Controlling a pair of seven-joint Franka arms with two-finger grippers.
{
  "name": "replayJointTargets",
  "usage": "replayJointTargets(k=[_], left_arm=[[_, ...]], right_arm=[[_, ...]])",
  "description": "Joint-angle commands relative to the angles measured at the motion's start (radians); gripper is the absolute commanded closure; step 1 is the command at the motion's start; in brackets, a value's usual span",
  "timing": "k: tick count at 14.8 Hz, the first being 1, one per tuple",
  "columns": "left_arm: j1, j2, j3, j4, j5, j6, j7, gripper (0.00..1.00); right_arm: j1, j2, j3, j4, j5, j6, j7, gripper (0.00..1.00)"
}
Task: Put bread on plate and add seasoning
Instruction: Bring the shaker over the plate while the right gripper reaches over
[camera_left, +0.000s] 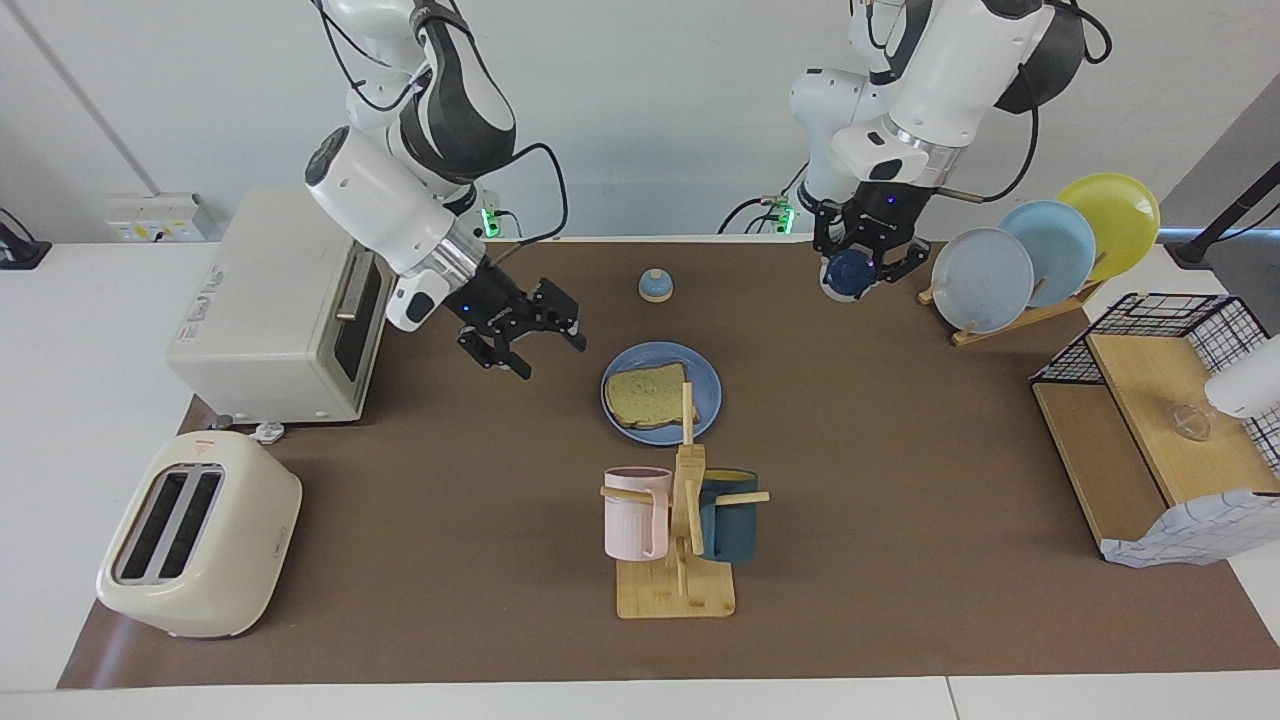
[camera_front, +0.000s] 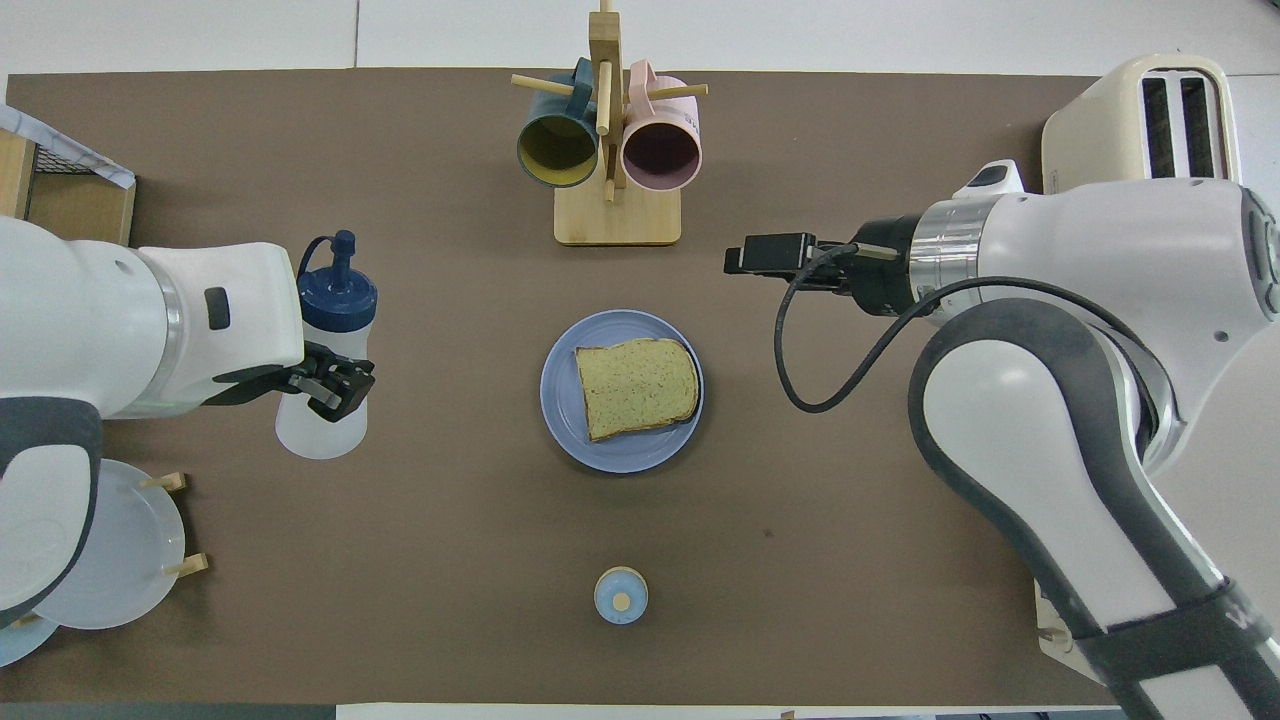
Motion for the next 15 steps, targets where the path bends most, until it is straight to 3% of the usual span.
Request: replayJointTargets(k=[1, 4, 8, 10, 15], left_arm=[[-0.036, -0.044, 0.011, -0.006, -0.020, -0.095, 0.105, 0.58], [-0.075, -0.058, 0.010, -0.005, -0.020, -0.158, 0.191, 0.58], [-0.090, -0.073, -0.018, -0.006, -0.020, -0.214, 0.364, 0.58], [-0.096, -0.073, -0.029, -0.006, -0.020, -0.235, 0.407, 0.58], [-0.126, -0.089, -0.039, -0.014, -0.044, -0.246, 0.450, 0.58]], right_arm=[[0.043, -0.033, 0.010, 0.029, -0.023, -0.011, 0.160, 0.00], [0.104, -0.035, 0.010, 0.118, -0.038, -0.034, 0.324, 0.00], [0.107, 0.028, 0.012, 0.343, -0.144, -0.216, 0.478, 0.00], [0.119, 0.019, 0.012, 0.350, -0.143, -0.238, 0.488, 0.00], [0.208, -0.005, 0.016, 0.354, -0.161, -0.213, 0.567, 0.23]])
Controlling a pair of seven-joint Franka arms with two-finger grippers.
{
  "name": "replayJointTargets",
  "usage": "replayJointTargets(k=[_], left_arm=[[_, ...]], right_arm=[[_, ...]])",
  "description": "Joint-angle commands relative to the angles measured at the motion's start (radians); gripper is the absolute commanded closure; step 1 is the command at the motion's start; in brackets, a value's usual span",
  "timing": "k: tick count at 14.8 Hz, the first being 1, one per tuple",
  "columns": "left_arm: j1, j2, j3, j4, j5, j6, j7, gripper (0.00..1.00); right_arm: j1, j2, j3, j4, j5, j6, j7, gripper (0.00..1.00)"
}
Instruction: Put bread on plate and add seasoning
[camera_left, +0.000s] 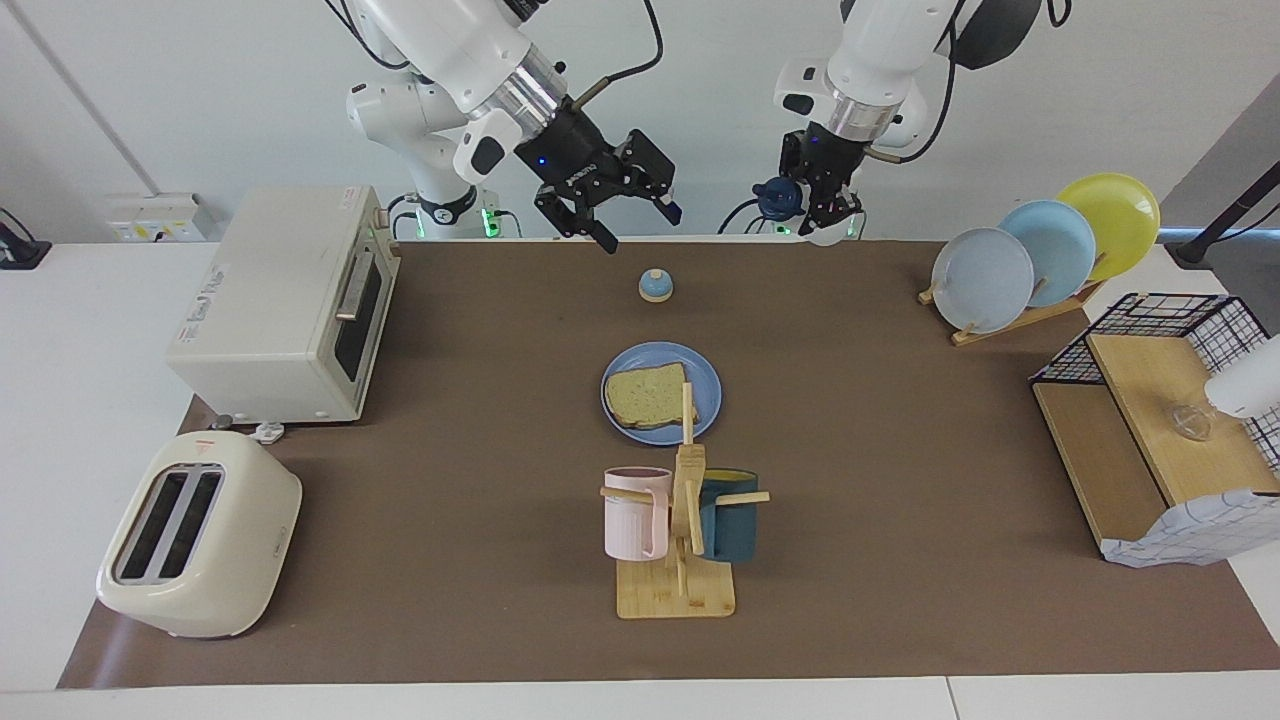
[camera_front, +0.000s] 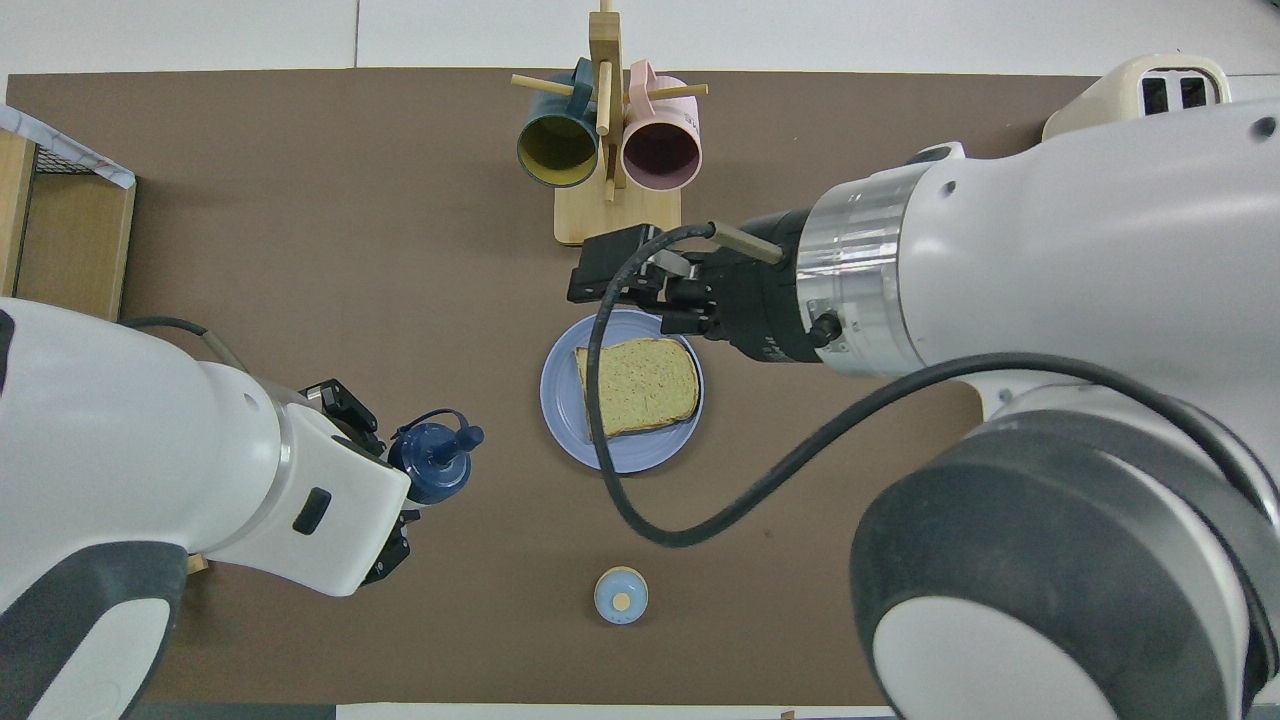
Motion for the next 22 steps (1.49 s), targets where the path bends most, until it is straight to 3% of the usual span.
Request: replayJointTargets(k=[1, 3, 5, 7, 19, 22], left_arm=[[-0.015, -0.024, 0.006, -0.012, -0.029, -0.016, 0.024, 0.58], [-0.015, -0.025, 0.006, -0.013, -0.036, -0.016, 0.052, 0.58], [-0.012, -0.025, 0.009, -0.013, -0.067, -0.021, 0.058, 0.58], [-0.008, -0.025, 0.009, -0.013, -0.070, -0.022, 0.069, 0.58], [-0.001, -0.030, 0.023, -0.015, -0.108, -0.015, 0.073, 0.59], [-0.001, -0.030, 0.025, -0.015, -0.116, -0.015, 0.072, 0.59]], right_arm=[[0.072, 0.005, 0.005, 0.018, -0.056, 0.041, 0.099, 0.25], [0.132, 0.005, 0.005, 0.033, -0.117, 0.047, 0.176, 0.29], [0.157, 0.003, 0.008, 0.030, -0.201, 0.032, 0.184, 0.45], [0.161, 0.002, 0.008, 0.029, -0.200, 0.031, 0.195, 0.49], [0.180, -0.017, 0.017, 0.049, -0.200, -0.022, 0.288, 0.53], [0.178, -0.017, 0.019, 0.050, -0.200, -0.034, 0.285, 0.61]])
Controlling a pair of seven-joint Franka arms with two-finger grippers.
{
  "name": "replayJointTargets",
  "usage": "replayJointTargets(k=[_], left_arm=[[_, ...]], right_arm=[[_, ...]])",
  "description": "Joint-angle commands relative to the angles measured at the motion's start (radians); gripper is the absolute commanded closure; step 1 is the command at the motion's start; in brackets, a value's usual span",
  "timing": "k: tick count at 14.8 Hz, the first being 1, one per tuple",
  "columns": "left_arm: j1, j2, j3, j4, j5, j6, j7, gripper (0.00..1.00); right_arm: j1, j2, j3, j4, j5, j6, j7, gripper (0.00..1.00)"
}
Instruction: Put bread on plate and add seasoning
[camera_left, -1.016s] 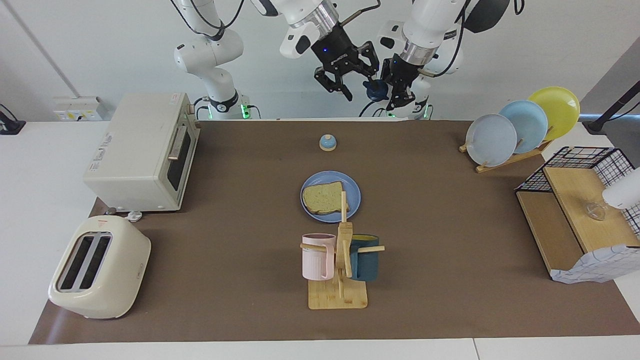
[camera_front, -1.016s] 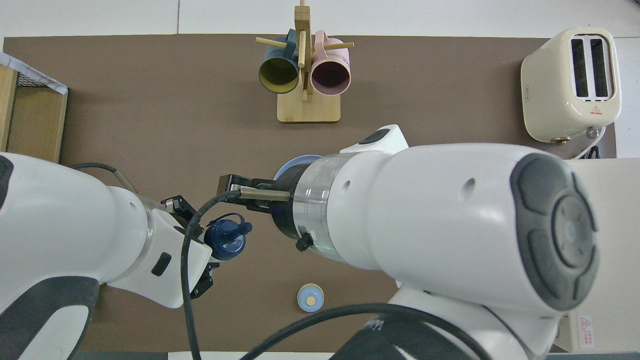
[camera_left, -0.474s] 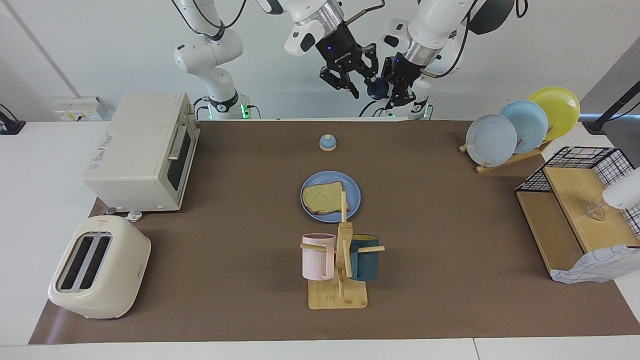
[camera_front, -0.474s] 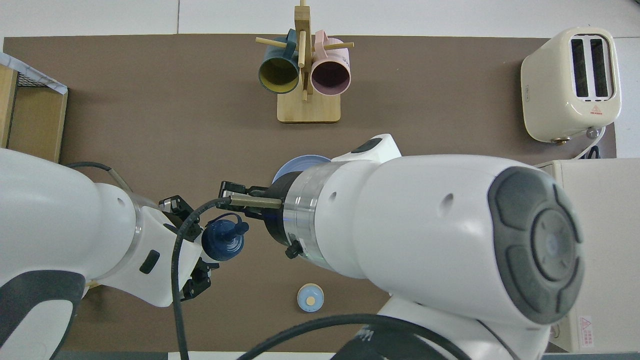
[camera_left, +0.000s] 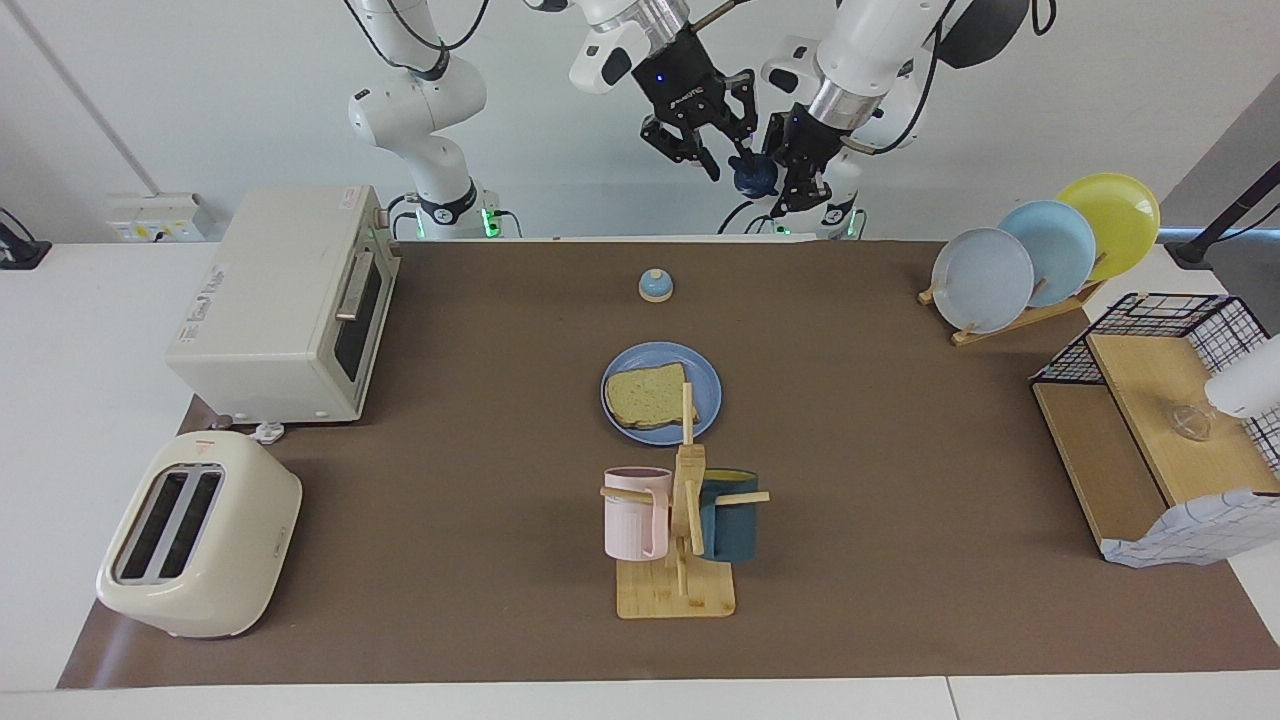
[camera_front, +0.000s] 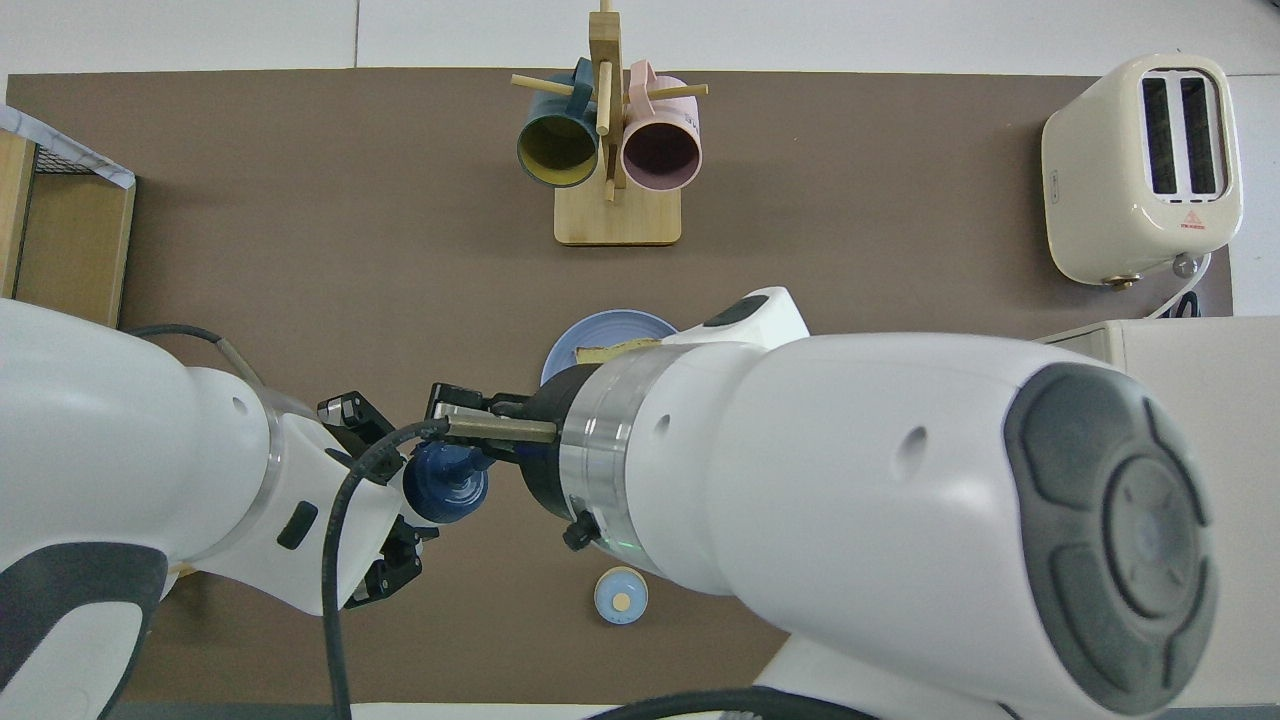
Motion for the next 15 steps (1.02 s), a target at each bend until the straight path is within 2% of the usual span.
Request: replayJointTargets(k=[1, 8, 12, 15], left_arm=[[0.002, -0.023, 0.007, -0.015, -0.022, -0.005, 0.009, 0.59], [0.003, -0.025, 0.007, -0.019, -0.026, -0.003, 0.006, 0.59], [0.005, -0.025, 0.007, -0.019, -0.028, -0.003, 0.005, 0.59], [0.005, -0.025, 0.007, -0.019, -0.034, -0.002, -0.006, 0.59]], right_arm=[[-0.005, -0.003, 0.008, 0.009, -0.018, -0.022, 0.031, 0.61], [-0.003, -0.003, 0.008, 0.007, -0.018, -0.022, 0.031, 0.67], [-0.003, -0.007, 0.009, 0.000, -0.020, -0.017, 0.031, 0.67], [-0.003, -0.010, 0.009, -0.003, -0.020, -0.014, 0.029, 0.75]])
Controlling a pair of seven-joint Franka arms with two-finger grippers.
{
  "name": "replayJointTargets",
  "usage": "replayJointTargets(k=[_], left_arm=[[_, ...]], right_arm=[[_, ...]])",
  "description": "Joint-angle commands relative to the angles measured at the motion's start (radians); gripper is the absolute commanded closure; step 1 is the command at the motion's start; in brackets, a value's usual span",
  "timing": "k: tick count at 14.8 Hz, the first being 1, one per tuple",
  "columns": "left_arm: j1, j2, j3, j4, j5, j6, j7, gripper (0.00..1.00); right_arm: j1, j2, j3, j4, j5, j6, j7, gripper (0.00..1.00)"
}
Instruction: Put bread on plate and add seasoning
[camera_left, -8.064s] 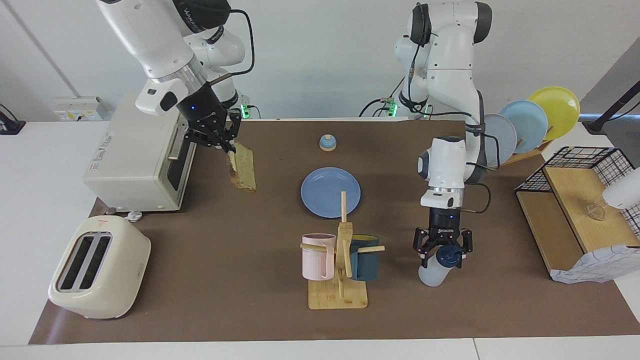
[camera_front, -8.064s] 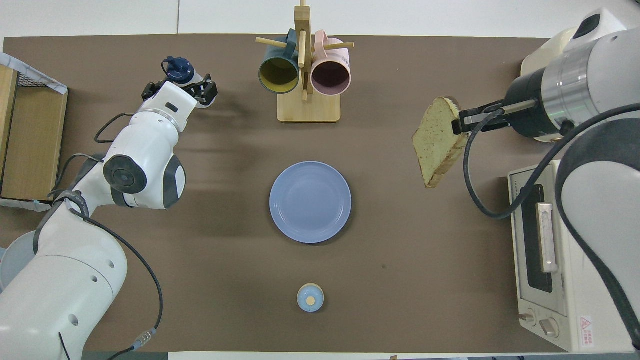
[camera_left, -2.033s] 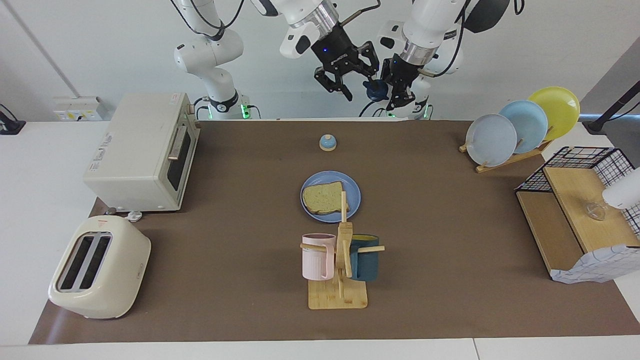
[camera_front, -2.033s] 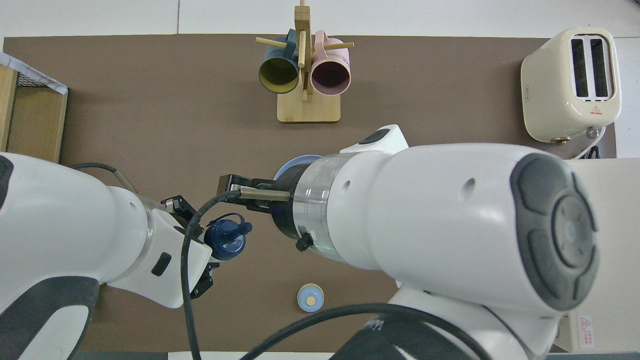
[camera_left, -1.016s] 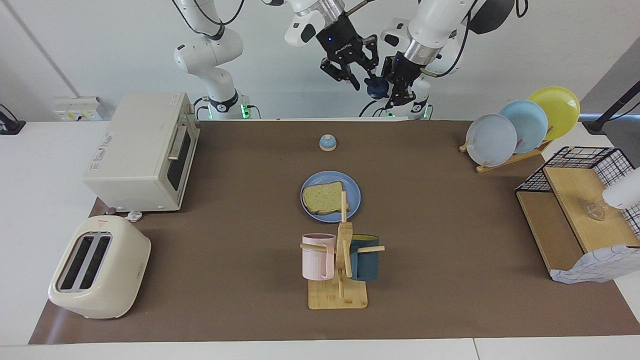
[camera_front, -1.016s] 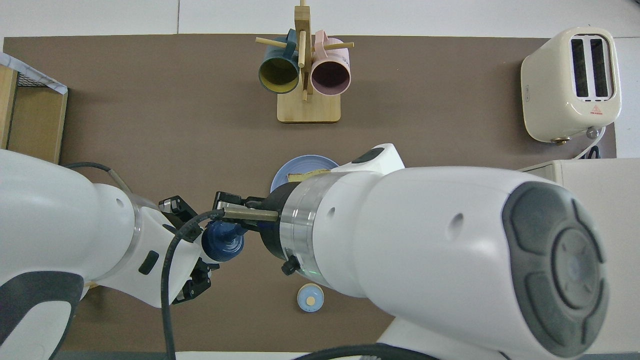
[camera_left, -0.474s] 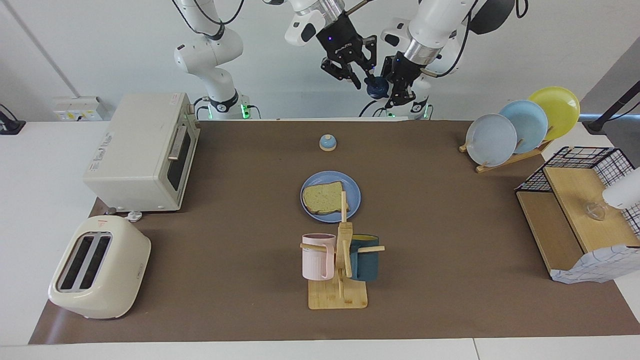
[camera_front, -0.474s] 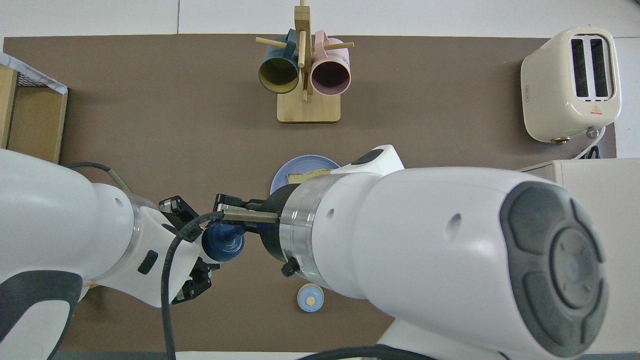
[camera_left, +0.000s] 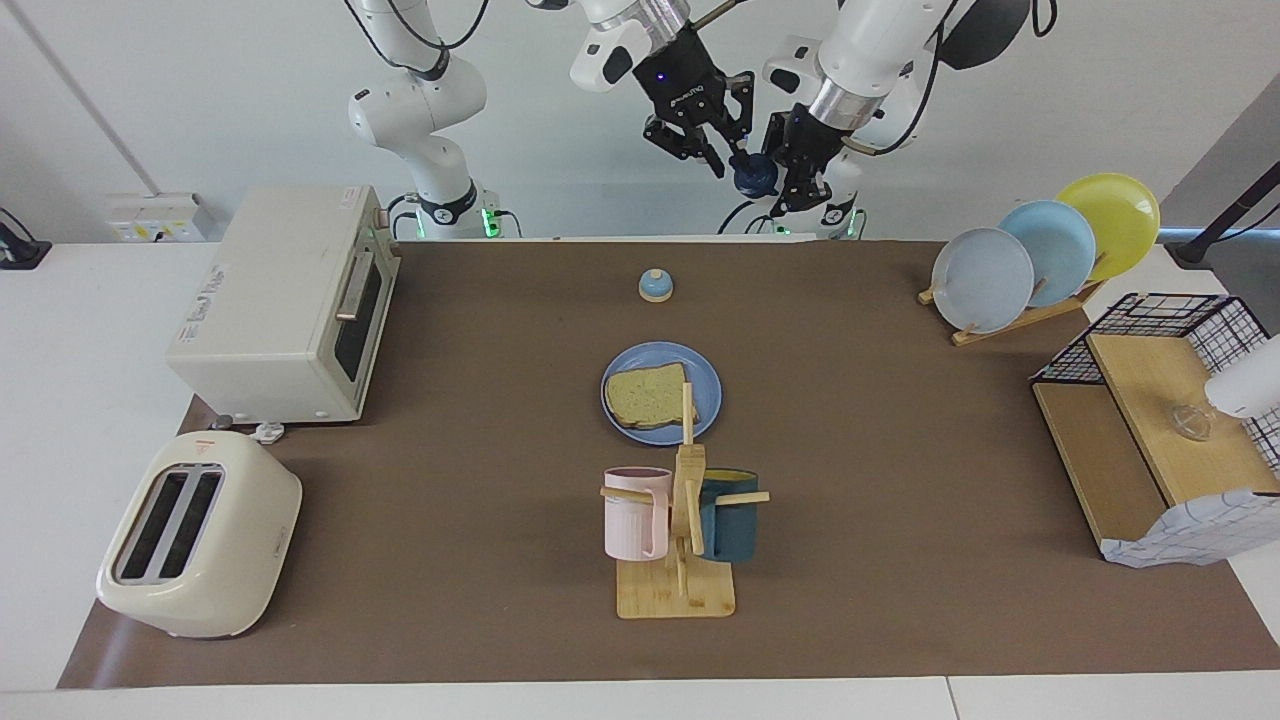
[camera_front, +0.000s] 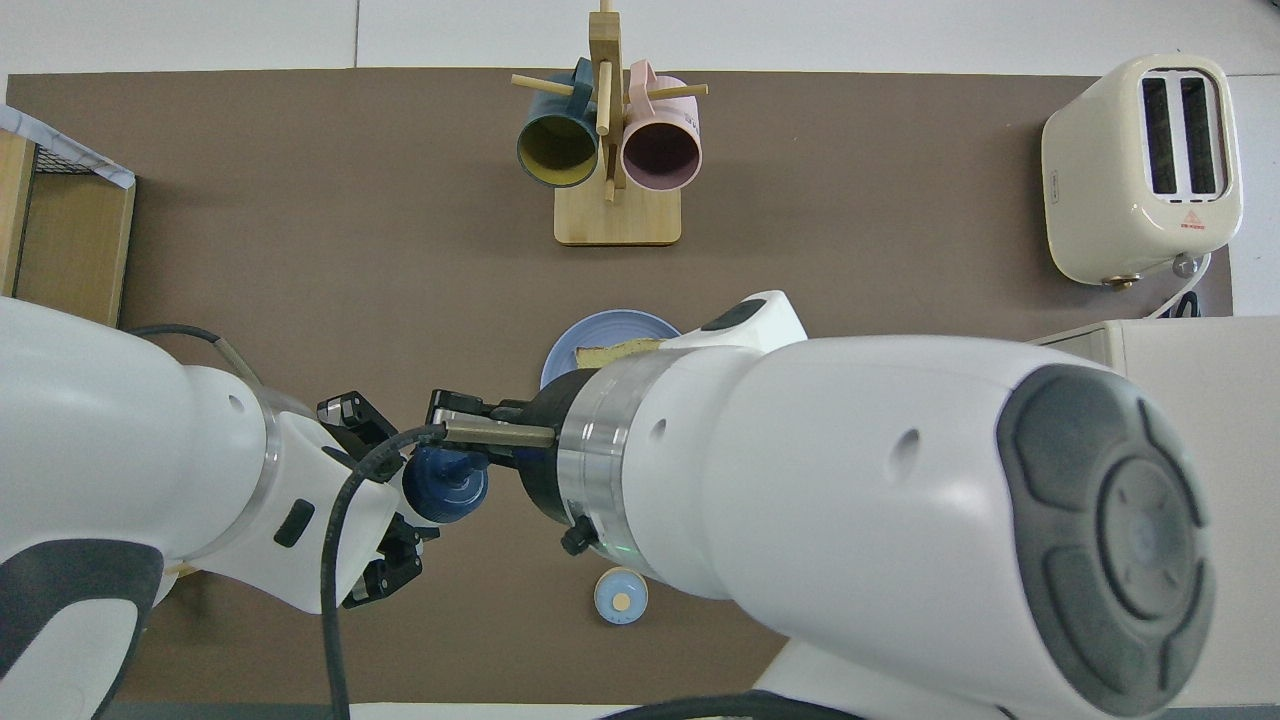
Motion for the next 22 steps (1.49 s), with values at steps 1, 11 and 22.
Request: replayJointTargets(k=[1, 11, 22], left_arm=[[0.004, -0.025, 0.004, -0.019, -0.025, 0.000, -0.009, 0.59], [0.004, -0.028, 0.004, -0.020, -0.030, 0.000, -0.030, 0.59], [0.002, -0.031, 0.003, -0.022, -0.036, 0.001, -0.050, 0.59]], right_arm=[[-0.003, -0.010, 0.008, -0.004, -0.020, -0.006, 0.030, 0.75], [-0.003, -0.010, 0.008, -0.005, -0.020, -0.003, 0.028, 1.00], [-0.003, -0.014, 0.008, -0.016, -0.020, 0.003, 0.027, 0.56]])
